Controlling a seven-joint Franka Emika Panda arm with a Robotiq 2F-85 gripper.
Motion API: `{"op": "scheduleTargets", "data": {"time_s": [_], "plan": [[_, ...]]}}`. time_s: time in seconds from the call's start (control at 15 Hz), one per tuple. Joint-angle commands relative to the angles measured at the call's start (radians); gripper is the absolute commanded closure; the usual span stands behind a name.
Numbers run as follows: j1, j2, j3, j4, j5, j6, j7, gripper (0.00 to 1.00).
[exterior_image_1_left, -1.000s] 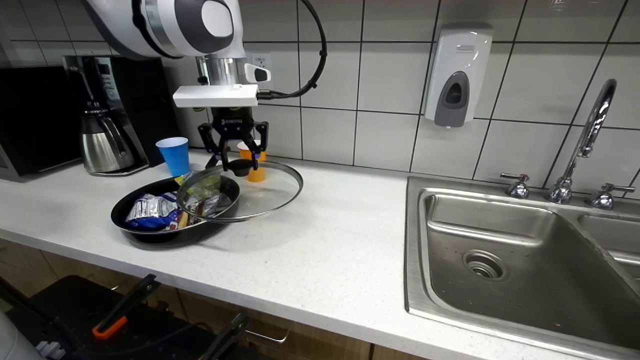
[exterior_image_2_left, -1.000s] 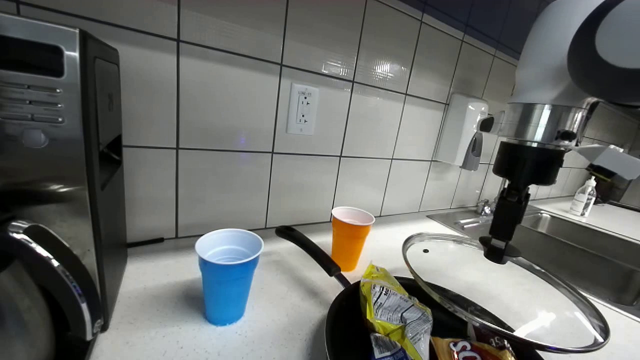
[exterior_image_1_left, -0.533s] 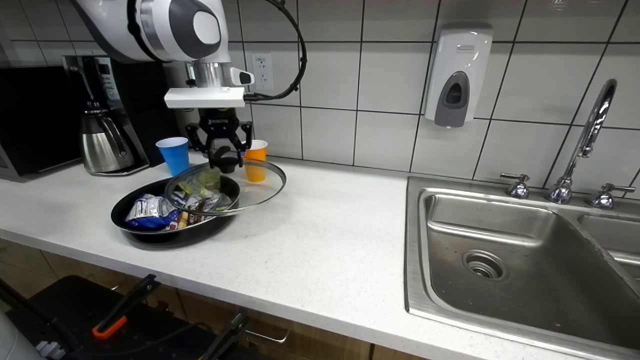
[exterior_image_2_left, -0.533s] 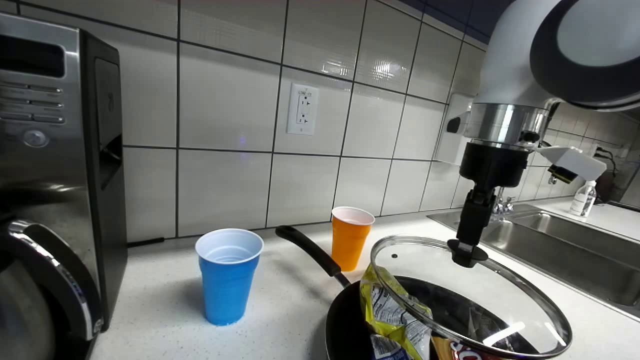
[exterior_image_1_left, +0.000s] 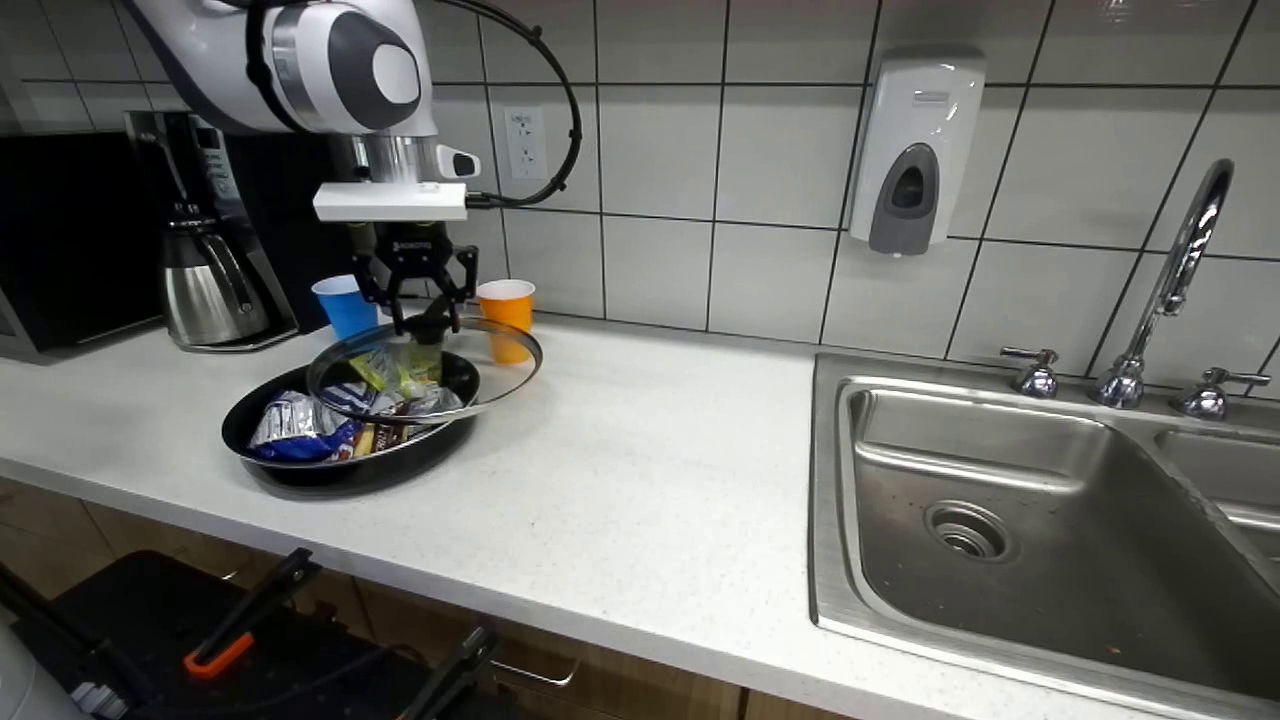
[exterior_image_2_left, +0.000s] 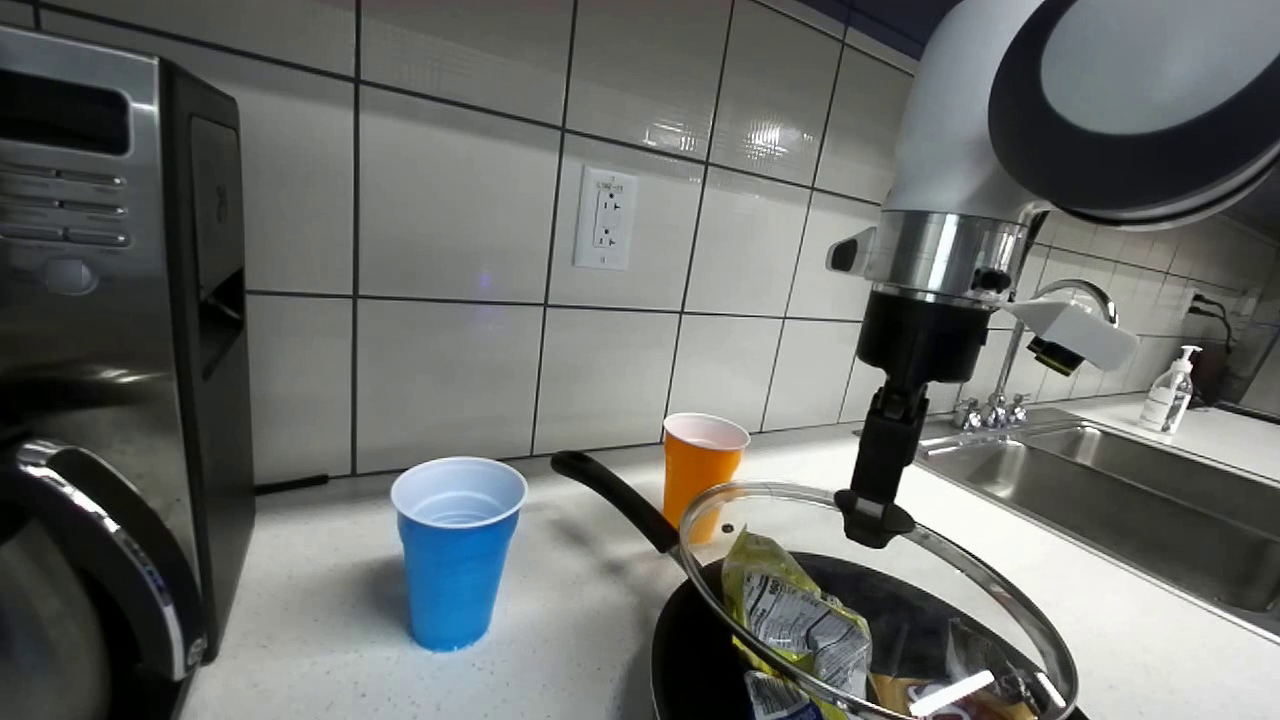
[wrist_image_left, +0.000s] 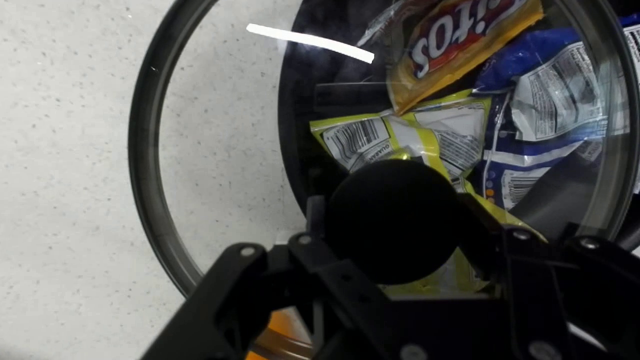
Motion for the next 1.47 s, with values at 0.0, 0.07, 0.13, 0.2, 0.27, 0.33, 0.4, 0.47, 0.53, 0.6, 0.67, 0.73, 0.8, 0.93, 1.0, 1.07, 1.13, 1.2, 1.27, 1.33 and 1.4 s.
{"op": "scheduleTargets", "data": {"time_s": [0.0, 0.07, 0.13, 0.2, 0.27, 0.33, 0.4, 0.47, 0.53, 0.6, 0.67, 0.73, 0.8, 0.93, 1.0, 1.07, 1.13, 1.2, 1.27, 1.33, 1.4], "plan": [[0.01, -0.019, 0.033, 0.028, 0.015, -0.049, -0.023, 0.61], [0.015, -0.024, 0.041, 0.024, 0.011, -0.051, -0.021, 0.61], [0.02, -0.024, 0.047, 0.02, 0.009, -0.052, -0.021, 0.61], [0.024, -0.021, 0.053, 0.023, 0.012, -0.059, -0.023, 0.61], [0.028, -0.017, 0.06, 0.025, 0.023, -0.068, -0.033, 0.61], [0.031, -0.016, 0.065, 0.024, 0.026, -0.074, -0.037, 0.61], [0.034, -0.014, 0.069, 0.024, 0.023, -0.081, -0.035, 0.61], [0.035, -0.012, 0.073, 0.024, 0.025, -0.088, -0.039, 0.61], [0.037, -0.011, 0.075, 0.023, 0.023, -0.096, -0.038, 0.61], [0.038, -0.011, 0.074, 0.021, 0.017, -0.106, -0.034, 0.61], [0.038, -0.014, 0.073, 0.021, 0.013, -0.114, -0.03, 0.61], [0.037, -0.015, 0.071, 0.02, 0.007, -0.119, -0.025, 0.61], [0.038, -0.014, 0.068, 0.018, -0.005, -0.118, -0.014, 0.61], [0.039, -0.012, 0.069, 0.018, -0.004, -0.119, -0.014, 0.61], [0.04, -0.012, 0.069, 0.018, -0.008, -0.118, -0.01, 0.61], [0.04, -0.011, 0.069, 0.018, -0.007, -0.119, -0.011, 0.61], [0.04, -0.012, 0.072, 0.018, 0.001, -0.12, -0.017, 0.61], [0.042, -0.014, 0.075, 0.015, 0.006, -0.119, -0.021, 0.61], [0.043, -0.015, 0.078, 0.013, 0.012, -0.121, -0.025, 0.61], [0.044, -0.017, 0.079, 0.01, 0.013, -0.123, -0.025, 0.61], [0.045, -0.017, 0.081, 0.008, 0.015, -0.125, -0.026, 0.61]]}}
